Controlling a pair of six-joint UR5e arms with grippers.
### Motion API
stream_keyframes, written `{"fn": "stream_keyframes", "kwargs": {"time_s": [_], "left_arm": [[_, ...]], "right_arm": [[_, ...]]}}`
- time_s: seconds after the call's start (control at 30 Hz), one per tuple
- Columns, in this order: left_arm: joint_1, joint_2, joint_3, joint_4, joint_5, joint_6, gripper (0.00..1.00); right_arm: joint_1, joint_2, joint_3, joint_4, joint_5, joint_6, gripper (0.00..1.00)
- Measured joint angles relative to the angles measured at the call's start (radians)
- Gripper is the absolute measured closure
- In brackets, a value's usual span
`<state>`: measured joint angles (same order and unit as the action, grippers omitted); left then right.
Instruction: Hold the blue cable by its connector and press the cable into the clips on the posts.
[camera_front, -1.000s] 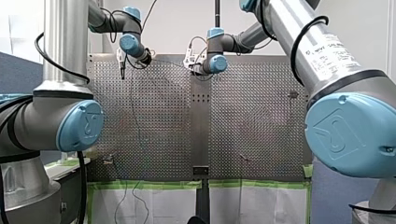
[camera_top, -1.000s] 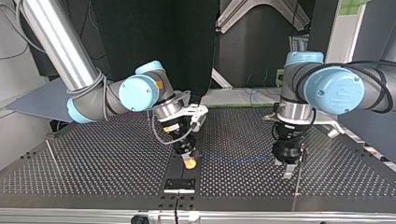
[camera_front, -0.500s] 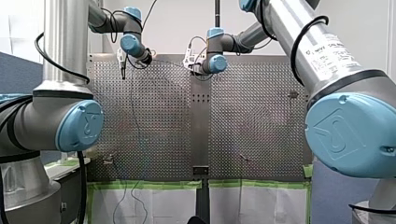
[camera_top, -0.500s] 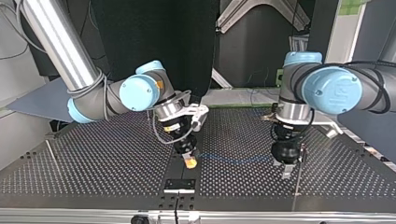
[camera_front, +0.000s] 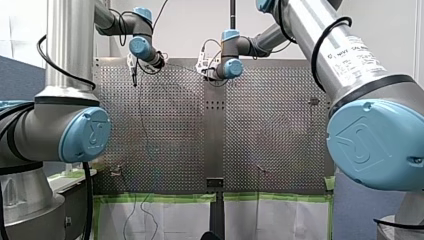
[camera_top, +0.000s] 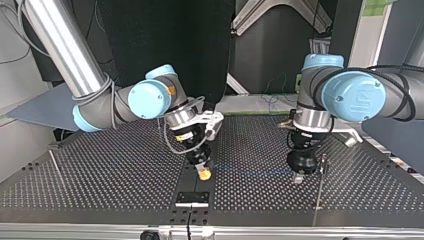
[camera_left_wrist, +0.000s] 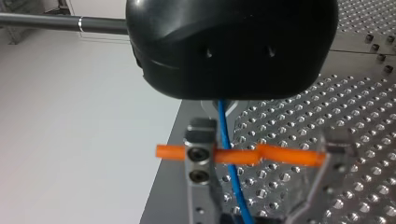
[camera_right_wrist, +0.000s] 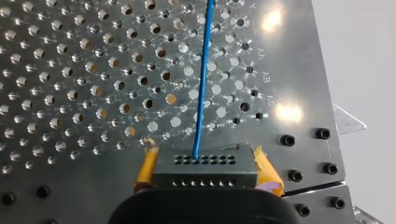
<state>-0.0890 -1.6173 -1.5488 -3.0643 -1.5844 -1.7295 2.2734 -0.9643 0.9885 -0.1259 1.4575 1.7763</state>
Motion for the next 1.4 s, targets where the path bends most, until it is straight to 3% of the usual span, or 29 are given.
{"fn": "stream_keyframes", "kwargs": {"time_s": [0.37,0.73,1.1,1.27,1.4], "left_arm": [[-0.008,0.0,-0.014,0.002,-0.01,-0.004,1.0],[-0.042,-0.017,-0.077,0.04,-0.036,-0.001,1.0],[-0.122,-0.103,-0.083,0.01,-0.11,0.06,1.0],[-0.166,-0.146,-0.106,0.039,-0.154,0.06,1.0],[-0.199,-0.159,-0.136,0.071,-0.187,0.059,1.0]], "right_arm": [[0.0,0.0,0.009,-0.001,0.001,-0.002,1.0],[0.01,0.0,0.098,-0.013,0.012,-0.006,1.0],[0.02,0.0,0.187,-0.053,0.033,-0.016,1.0],[0.018,0.0,0.228,-0.093,0.047,-0.018,1.0],[0.015,0.0,0.261,-0.126,0.072,-0.033,1.0]]}}
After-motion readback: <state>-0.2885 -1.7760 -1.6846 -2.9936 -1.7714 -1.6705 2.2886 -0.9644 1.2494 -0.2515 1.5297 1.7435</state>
